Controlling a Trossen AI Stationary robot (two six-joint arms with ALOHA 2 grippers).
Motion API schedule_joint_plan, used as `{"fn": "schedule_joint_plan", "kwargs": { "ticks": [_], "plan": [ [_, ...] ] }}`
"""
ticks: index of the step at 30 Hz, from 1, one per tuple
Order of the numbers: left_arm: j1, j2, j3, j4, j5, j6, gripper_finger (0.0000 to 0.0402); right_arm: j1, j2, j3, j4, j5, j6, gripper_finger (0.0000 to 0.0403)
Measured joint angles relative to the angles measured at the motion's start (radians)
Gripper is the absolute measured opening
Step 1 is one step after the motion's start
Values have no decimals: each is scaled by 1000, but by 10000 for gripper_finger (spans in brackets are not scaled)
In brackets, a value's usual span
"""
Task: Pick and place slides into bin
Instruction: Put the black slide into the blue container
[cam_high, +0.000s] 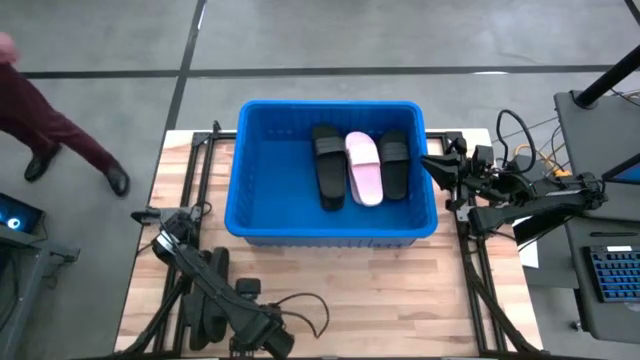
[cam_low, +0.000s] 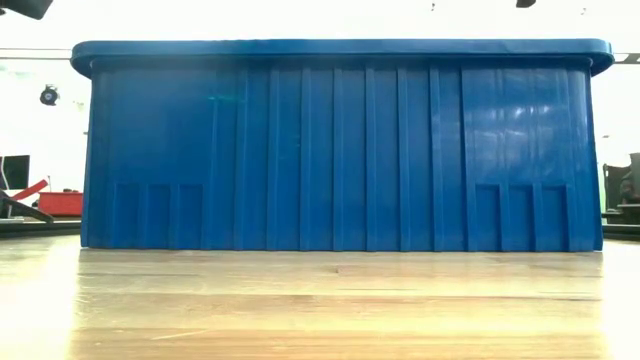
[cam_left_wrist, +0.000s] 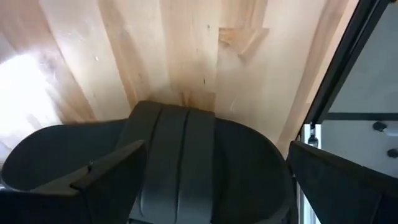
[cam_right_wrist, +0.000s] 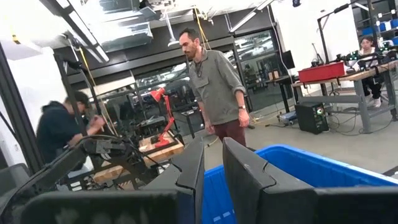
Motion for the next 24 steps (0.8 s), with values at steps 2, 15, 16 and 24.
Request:
{"fn": "schedule_joint_plan", "kwargs": {
  "ticks": [2, 15, 16, 24],
  "plan": [
    [-8, 10, 0, 0, 0, 4, 375, 0, 0, 0, -2, 0, 0, 52],
    [-52, 23, -16, 0, -52, 172, 375, 0, 0, 0, -18, 0, 0, 52],
    [-57, 22, -16, 0, -53, 193, 375, 0, 0, 0, -19, 0, 0, 52],
    [-77, 21, -17, 0, -81, 282, 375, 0, 0, 0, -18, 0, -15, 52]
  ]
}}
